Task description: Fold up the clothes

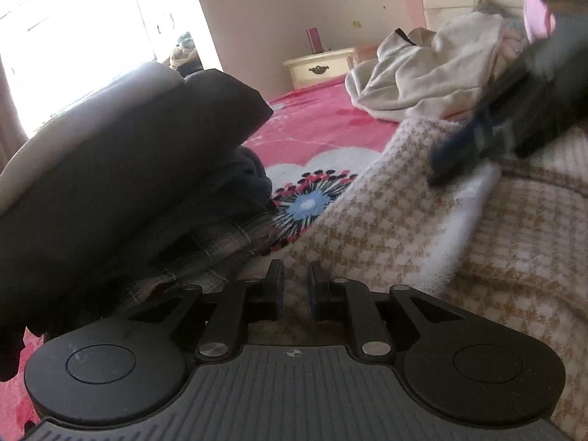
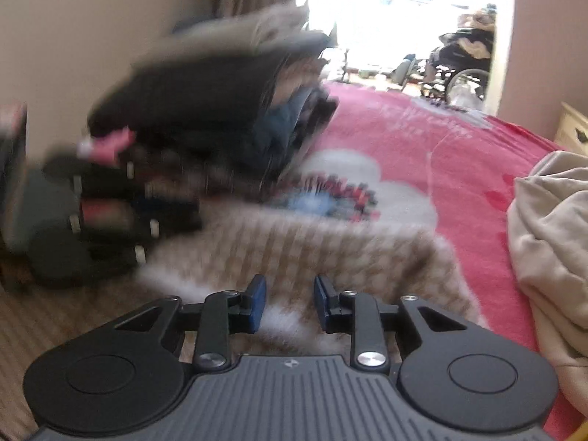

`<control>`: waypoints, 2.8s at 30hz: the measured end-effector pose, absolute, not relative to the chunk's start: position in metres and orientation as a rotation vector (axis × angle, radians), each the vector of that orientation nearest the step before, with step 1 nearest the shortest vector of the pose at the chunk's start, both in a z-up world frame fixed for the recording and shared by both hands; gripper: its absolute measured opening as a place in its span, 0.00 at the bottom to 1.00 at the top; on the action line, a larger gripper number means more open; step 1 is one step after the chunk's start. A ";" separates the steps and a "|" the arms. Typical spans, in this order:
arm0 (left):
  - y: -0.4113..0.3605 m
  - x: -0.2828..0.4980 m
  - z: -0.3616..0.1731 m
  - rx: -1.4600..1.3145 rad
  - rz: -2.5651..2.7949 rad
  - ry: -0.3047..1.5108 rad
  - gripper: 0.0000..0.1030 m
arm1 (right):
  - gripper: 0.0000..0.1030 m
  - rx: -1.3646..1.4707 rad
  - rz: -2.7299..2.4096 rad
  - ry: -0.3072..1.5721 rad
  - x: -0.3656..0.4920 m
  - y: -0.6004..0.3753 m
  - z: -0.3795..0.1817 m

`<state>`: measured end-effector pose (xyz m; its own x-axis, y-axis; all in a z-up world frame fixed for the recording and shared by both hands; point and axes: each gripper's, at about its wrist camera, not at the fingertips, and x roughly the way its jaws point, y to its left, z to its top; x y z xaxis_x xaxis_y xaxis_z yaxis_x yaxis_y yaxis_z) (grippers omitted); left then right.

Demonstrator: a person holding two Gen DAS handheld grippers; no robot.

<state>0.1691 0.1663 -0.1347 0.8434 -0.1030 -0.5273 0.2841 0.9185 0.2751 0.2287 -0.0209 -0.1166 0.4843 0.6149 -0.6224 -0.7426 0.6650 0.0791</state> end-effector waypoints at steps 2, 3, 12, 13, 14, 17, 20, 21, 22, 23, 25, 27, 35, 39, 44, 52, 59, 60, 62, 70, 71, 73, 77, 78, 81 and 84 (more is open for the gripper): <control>0.167 0.170 -0.135 0.342 -0.210 0.526 0.16 | 0.29 -0.203 0.788 0.662 0.243 -0.021 -0.121; 0.168 0.170 -0.135 0.337 -0.210 0.523 0.17 | 0.28 -0.215 0.760 0.670 0.252 -0.019 -0.127; 0.170 0.166 -0.139 0.342 -0.193 0.507 0.17 | 0.07 -0.178 0.641 0.669 0.286 -0.017 -0.154; 0.171 0.165 -0.139 0.342 -0.192 0.506 0.17 | 0.07 -0.150 0.630 0.667 0.283 -0.020 -0.146; 0.171 0.165 -0.139 0.342 -0.192 0.506 0.17 | 0.12 -0.125 0.629 0.658 0.279 -0.023 -0.138; 0.171 0.165 -0.139 0.347 -0.192 0.504 0.17 | 0.11 -0.198 0.637 0.635 0.260 -0.024 -0.126; 0.167 0.164 -0.139 0.375 -0.184 0.503 0.17 | 0.08 -0.241 0.628 0.685 0.260 -0.030 -0.159; 0.166 0.164 -0.138 0.379 -0.182 0.504 0.17 | 0.08 -0.221 0.624 0.690 0.260 -0.032 -0.156; 0.166 0.165 -0.135 0.382 -0.180 0.506 0.19 | 0.08 -0.199 0.609 0.711 0.261 -0.033 -0.149; 0.167 0.164 -0.131 0.382 -0.179 0.507 0.22 | 0.08 -0.180 0.599 0.719 0.260 -0.033 -0.140; 0.169 0.160 -0.118 0.386 -0.172 0.486 0.26 | 0.11 -0.159 0.603 0.698 0.252 -0.037 -0.122; 0.170 0.153 -0.104 0.358 -0.187 0.448 0.27 | 0.12 -0.133 0.625 0.655 0.241 -0.042 -0.103; 0.124 0.144 -0.141 0.559 -0.273 0.469 0.28 | 0.12 -0.194 0.699 0.778 0.235 -0.013 -0.148; 0.120 0.141 -0.134 0.568 -0.262 0.472 0.28 | 0.15 -0.136 0.692 0.785 0.228 -0.014 -0.119; 0.112 0.138 -0.145 0.656 -0.246 0.459 0.29 | 0.15 -0.209 0.676 0.818 0.224 0.000 -0.145; 0.104 0.110 -0.116 0.716 -0.164 0.404 0.40 | 0.16 -0.080 0.604 0.812 0.182 -0.032 -0.088; 0.118 0.047 -0.056 0.528 -0.113 0.379 0.46 | 0.18 0.144 0.559 0.705 0.090 -0.113 -0.035; 0.121 0.037 -0.048 0.493 -0.114 0.374 0.48 | 0.18 0.178 0.553 0.693 0.074 -0.126 -0.030; 0.127 0.014 -0.034 0.411 -0.119 0.383 0.50 | 0.18 0.223 0.537 0.671 0.047 -0.147 -0.019; 0.149 -0.061 -0.019 0.014 -0.175 0.660 0.68 | 0.40 0.274 0.567 0.654 -0.075 -0.210 0.013; 0.152 -0.069 -0.022 -0.036 -0.175 0.696 0.70 | 0.42 0.265 0.587 0.663 -0.086 -0.211 0.013; 0.157 -0.084 -0.029 -0.103 -0.165 0.742 0.72 | 0.44 0.260 0.624 0.669 -0.103 -0.209 0.011; 0.169 -0.109 -0.042 -0.216 -0.103 0.825 0.75 | 0.53 0.254 0.637 0.657 -0.123 -0.199 0.004; 0.172 -0.112 -0.045 -0.239 -0.097 0.852 0.75 | 0.54 0.247 0.638 0.652 -0.125 -0.195 0.003; 0.177 -0.123 -0.049 -0.267 -0.066 0.885 0.77 | 0.56 0.230 0.651 0.654 -0.129 -0.185 -0.001; 0.179 -0.133 -0.049 -0.277 -0.038 0.892 0.82 | 0.57 0.221 0.671 0.677 -0.129 -0.175 -0.004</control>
<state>-0.1335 0.1789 -0.0492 0.6295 -0.1477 -0.7628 -0.0819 0.9637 -0.2543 -0.1292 -0.1745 -0.0038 0.5810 0.6378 -0.5056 -0.4994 0.7699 0.3972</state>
